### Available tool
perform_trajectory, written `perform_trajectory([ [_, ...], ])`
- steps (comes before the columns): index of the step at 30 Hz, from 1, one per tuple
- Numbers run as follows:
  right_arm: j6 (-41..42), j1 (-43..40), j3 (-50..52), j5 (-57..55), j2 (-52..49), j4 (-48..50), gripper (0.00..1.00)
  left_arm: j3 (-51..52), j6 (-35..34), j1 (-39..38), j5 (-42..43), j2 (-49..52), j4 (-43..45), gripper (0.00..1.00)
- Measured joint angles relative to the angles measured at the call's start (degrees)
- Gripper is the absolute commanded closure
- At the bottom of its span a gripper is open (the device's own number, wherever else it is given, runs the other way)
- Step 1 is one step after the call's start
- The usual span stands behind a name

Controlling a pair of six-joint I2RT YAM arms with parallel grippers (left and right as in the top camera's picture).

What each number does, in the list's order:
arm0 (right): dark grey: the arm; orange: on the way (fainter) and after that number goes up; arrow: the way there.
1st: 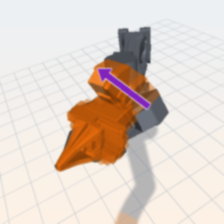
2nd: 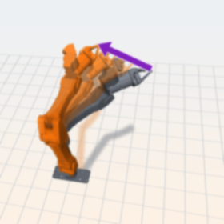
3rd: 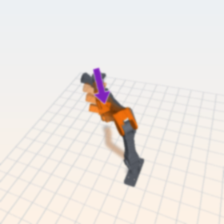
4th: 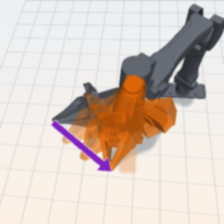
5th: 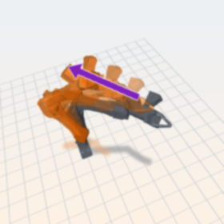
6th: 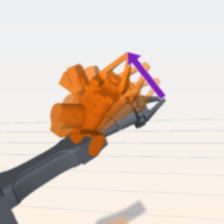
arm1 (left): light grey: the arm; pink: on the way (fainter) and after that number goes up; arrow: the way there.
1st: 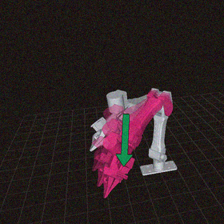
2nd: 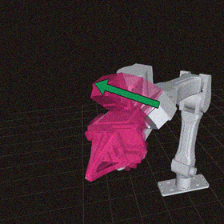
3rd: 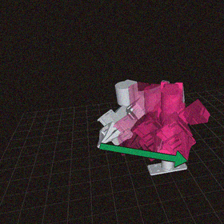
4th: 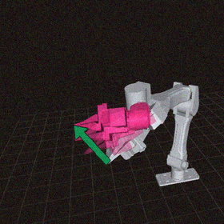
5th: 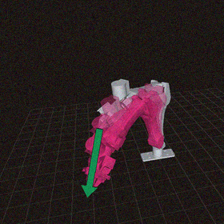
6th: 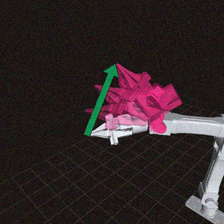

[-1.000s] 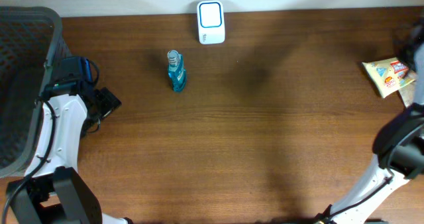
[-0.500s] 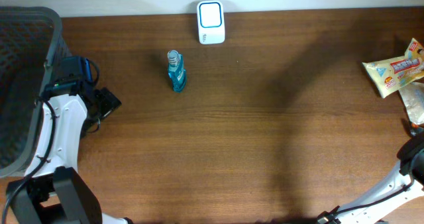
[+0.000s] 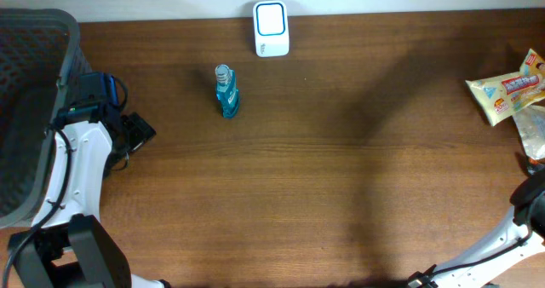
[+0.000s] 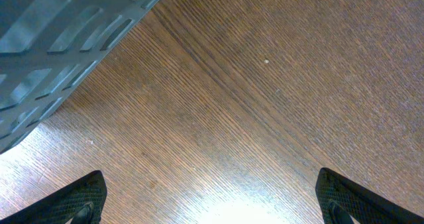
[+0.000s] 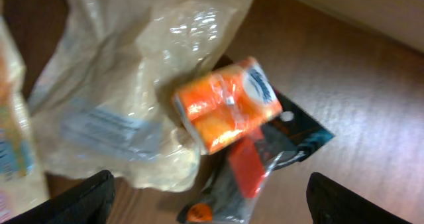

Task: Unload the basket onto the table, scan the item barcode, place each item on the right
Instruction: 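Carry the orange box right and drop it on the right pile, then move the right gripper left to the teal Listerine bottle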

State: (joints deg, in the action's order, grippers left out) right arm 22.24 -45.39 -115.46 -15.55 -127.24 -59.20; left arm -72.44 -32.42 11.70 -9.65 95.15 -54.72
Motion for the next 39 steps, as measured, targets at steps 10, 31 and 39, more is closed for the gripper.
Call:
perform_trajectory([
  [10, -1.9, 5.3, 0.1, 24.3, 17.2, 0.1, 0.01, 0.0, 0.0, 0.0, 0.0, 0.0, 0.0, 0.01],
  [31, -9.1, 52.9, 0.3, 40.7, 17.1, -0.1, 0.01, 0.0, 0.0, 0.0, 0.0, 0.0, 0.0, 0.01],
  [39, -4.6, 67.7, 0.3, 31.8, 11.9, 10.1, 0.01, 0.0, 0.0, 0.0, 0.0, 0.0, 0.0, 0.01],
])
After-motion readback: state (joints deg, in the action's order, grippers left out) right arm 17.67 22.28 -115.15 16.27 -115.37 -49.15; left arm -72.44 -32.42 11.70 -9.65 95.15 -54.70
